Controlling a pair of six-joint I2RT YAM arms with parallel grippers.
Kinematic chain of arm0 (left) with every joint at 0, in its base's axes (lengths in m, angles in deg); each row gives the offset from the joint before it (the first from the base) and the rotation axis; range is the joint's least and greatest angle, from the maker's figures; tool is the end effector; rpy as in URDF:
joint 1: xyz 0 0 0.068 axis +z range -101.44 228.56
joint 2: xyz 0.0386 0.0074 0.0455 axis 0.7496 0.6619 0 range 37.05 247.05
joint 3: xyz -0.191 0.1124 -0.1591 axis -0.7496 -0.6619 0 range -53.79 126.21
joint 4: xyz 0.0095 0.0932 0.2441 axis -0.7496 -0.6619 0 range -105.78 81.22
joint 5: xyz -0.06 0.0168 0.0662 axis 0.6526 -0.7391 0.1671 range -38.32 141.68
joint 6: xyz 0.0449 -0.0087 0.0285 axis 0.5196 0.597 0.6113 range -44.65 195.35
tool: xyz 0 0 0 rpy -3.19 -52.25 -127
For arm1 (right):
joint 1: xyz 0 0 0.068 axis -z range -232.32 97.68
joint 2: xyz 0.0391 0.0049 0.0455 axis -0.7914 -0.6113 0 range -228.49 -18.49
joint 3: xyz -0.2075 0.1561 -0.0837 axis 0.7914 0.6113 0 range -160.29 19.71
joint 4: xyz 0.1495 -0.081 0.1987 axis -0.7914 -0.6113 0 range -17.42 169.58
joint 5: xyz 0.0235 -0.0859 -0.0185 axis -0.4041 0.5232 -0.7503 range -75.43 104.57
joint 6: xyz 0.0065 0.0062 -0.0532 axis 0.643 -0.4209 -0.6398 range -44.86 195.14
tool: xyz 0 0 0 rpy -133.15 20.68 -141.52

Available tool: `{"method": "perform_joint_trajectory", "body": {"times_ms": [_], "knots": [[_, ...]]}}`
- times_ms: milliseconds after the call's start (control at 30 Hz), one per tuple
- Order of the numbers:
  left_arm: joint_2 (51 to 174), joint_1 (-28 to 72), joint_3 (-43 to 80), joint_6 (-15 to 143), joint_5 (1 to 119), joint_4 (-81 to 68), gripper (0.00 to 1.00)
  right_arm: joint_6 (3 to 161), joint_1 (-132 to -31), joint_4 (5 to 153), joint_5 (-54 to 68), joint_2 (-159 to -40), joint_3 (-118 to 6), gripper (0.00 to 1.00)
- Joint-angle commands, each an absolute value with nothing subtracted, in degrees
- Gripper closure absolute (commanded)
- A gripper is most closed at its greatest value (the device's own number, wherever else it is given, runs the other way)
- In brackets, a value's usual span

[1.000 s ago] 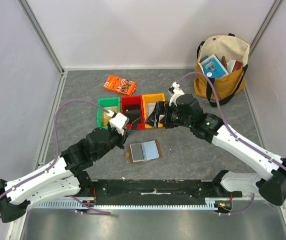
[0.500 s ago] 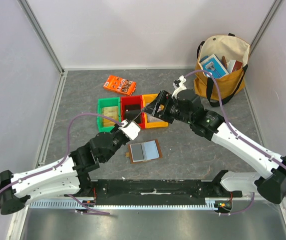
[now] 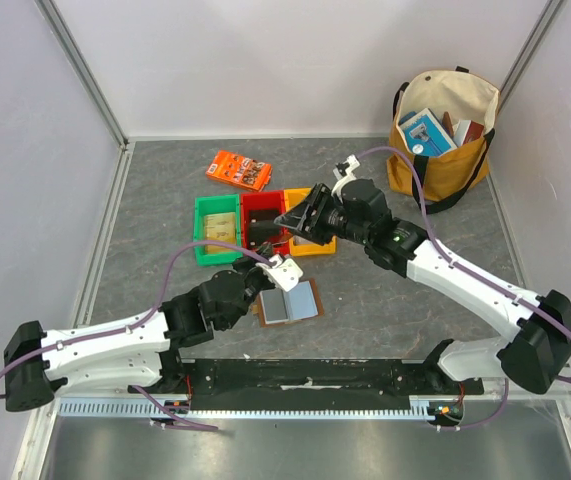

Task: Take the credit cards out of the card holder
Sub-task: Place the credit card in the storage box.

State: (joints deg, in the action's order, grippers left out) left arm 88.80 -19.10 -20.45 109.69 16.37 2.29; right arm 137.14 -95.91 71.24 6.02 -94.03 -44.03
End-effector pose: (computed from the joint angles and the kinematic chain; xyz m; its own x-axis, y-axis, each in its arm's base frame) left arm 0.0989 -0.1865 0.2872 0.2627 0.5718 -0.7772 0.4706 0.6272 0.6206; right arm 0.2200 0.2168 0.3402 -0.8084 0.4359 -0.3956 -0.1475 0.5007 0.8530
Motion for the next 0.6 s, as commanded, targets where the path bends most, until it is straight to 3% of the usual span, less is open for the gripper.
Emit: {"method": "perform_joint_trajectory", "body": {"times_ms": [0, 133, 400, 567], "knots": [[89.52, -19.56, -20.65, 112.26, 13.98, 7.48, 0.98, 139.30, -96.18, 74.13, 3.59, -94.42, -41.90, 0.46], [89.87, -19.56, -21.09, 112.00, 13.89, 7.48, 0.98, 137.29, -96.18, 73.26, 6.48, -92.41, -42.25, 0.44], [90.05, -19.65, -21.62, 110.94, 13.72, 7.13, 0.98, 133.59, -96.00, 67.37, 12.72, -89.42, -44.36, 0.27], [90.05, -19.65, -21.45, 110.33, 13.72, 6.78, 0.98, 134.64, -96.00, 67.10, 12.03, -89.59, -42.69, 0.26]]}}
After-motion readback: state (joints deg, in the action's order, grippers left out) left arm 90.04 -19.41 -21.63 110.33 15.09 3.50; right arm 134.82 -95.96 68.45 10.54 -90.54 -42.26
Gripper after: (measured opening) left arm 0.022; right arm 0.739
